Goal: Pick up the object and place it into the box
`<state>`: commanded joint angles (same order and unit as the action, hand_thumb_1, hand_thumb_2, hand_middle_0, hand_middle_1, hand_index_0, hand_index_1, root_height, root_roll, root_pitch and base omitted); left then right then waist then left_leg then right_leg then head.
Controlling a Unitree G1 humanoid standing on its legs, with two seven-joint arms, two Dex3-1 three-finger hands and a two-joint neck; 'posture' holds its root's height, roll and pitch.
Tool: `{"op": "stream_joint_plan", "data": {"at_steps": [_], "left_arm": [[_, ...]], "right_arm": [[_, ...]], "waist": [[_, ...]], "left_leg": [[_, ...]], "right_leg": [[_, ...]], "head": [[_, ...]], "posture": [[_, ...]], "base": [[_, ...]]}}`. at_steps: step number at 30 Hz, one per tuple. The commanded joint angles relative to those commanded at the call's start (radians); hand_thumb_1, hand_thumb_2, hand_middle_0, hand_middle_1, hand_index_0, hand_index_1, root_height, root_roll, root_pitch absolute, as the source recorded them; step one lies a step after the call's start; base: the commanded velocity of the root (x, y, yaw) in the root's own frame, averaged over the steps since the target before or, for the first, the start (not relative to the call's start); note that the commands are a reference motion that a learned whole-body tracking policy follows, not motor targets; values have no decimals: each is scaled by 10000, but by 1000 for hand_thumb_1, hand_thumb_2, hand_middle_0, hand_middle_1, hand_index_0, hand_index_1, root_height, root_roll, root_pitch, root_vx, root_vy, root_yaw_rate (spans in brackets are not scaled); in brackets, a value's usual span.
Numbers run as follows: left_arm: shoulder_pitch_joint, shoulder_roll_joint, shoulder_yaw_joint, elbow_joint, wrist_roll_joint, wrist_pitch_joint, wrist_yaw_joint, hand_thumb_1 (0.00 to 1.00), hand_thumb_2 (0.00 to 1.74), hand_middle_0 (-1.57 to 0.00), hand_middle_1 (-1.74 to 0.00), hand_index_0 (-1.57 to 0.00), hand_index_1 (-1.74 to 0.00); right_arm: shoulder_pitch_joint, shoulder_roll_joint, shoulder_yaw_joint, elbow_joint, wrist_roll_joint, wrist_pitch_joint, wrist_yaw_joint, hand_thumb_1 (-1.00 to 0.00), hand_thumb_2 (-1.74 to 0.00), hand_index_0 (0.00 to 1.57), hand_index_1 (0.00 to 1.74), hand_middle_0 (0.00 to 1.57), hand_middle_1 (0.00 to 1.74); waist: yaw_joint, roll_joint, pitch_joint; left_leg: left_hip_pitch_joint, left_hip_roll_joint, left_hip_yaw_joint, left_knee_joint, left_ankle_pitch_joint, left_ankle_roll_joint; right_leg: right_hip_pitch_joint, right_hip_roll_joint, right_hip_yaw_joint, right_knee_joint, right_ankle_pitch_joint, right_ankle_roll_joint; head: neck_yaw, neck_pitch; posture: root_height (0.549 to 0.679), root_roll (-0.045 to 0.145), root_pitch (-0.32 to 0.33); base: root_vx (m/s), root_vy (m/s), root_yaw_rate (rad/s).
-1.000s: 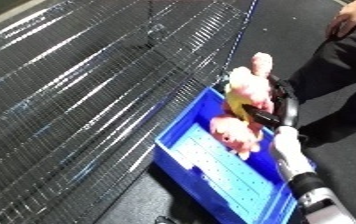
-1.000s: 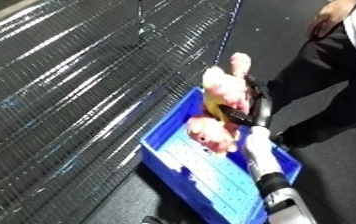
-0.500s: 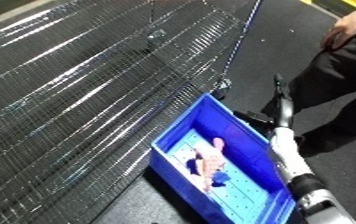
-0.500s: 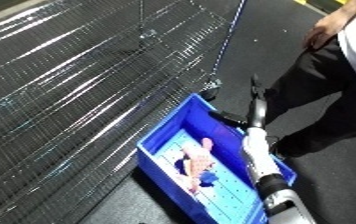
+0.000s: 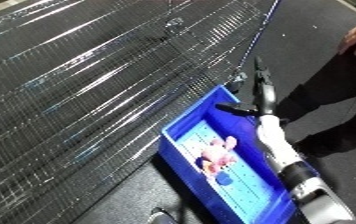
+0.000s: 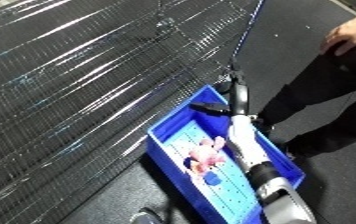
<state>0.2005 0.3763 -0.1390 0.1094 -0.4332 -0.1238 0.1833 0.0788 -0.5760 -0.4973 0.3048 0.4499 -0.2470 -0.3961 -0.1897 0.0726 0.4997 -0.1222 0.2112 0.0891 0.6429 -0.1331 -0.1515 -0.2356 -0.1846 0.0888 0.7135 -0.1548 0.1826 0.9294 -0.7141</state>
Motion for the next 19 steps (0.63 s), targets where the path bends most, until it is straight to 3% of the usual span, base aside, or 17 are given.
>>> {"op": "stream_joint_plan", "data": {"at_steps": [9, 14, 19], "left_arm": [[126, -10, 372, 19, 262, 216, 77, 1000, 1740, -1570, -1740, -1570, -1740], [140, -13, 520, 42, 319, 318, 113, 1000, 1740, -1570, -1740, -1570, -1740], [40, 39, 572, 62, 477, 354, 202, 1000, 1740, -1570, -1740, -1570, -1740]], "right_arm": [[-498, 447, 1473, -1260, -818, 455, 531, 0, 0, 0, 0, 0, 0], [-792, 781, 2130, -1709, -1082, 636, 684, 0, 0, 0, 0, 0, 0], [-1122, 895, 2695, -2009, -1425, 723, 721, 0, 0, 0, 0, 0, 0]], "waist": [[690, -117, 188], [1038, -155, 203], [1325, -201, 203]], "left_leg": [[-255, -57, -339, 163, 128, 16], [-451, -94, -544, 174, 237, 28], [-598, -134, -685, 168, 298, 37]], "right_leg": [[-14, -93, -188, 421, -203, 8], [-83, -140, -293, 622, -303, 21], [-154, -190, -380, 767, -353, 32]], "head": [[-3418, -502], [-5144, -977], [-5776, -1471]], "posture": [[620, 52, -309], [617, 48, -312], [615, 45, -311]], "base": [[-14, -10, 165], [-7, -9, 159], [-4, -1, 116]]}}
